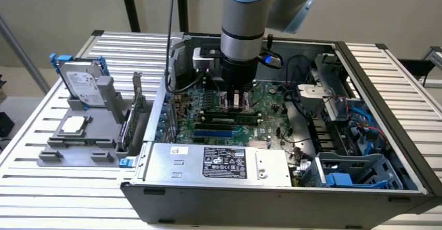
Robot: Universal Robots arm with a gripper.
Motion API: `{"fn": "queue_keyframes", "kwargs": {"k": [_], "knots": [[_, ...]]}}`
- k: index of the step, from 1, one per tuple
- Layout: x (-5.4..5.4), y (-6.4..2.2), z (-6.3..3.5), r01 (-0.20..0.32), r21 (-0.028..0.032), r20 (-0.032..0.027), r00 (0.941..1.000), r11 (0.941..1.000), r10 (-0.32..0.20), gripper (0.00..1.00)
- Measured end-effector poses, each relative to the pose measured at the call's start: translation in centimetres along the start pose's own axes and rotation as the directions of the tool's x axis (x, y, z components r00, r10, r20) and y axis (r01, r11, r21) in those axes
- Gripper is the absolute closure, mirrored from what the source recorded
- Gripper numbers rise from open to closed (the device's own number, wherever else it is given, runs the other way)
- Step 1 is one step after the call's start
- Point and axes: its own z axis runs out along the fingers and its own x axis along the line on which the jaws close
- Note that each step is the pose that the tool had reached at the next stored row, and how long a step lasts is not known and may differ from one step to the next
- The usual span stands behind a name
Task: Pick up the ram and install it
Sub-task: 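Press down the ram until it locks into place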
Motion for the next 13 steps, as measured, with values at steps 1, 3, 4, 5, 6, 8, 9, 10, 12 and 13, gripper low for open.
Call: {"fn": "queue_keyframes", "kwargs": {"k": [1,3,4,5,6,8,9,10,12,13], "knots": [[0.0,-0.01,-0.47,0.0,-0.0002,-0.001,1.0,1.0,0.0,0.89],[0.0,-0.02,-1.41,0.0,-0.0007,-0.0014,1.0,1.0,0.0,0.89],[0.1,-0.02,-1.86,0.0,-0.001,-0.0015,1.0,1.0,0.0,0.89],[0.1,-0.02,-2.3,0.0,-0.0012,-0.0013,1.0,1.0,0.0,0.89],[0.1,-0.02,-2.5,0.0,-0.0012,-0.0013,1.0,1.0,0.0,0.89],[0.1,-0.02,-2.51,0.0,-0.001,-0.0006,1.0,1.0,0.0,0.89],[0.1,-0.02,-2.51,0.0,-0.0011,-0.0006,1.0,1.0,0.0,0.89],[0.1,-0.02,-2.51,0.0,-0.0011,-0.0007,1.0,1.0,0.0,0.89],[0.1,-0.02,-2.51,0.0,-0.0011,-0.0008,1.0,1.0,0.0,0.89],[0.1,-0.02,-2.51,0.0,-0.0011,-0.0007,1.0,1.0,0.0,0.89]]}}
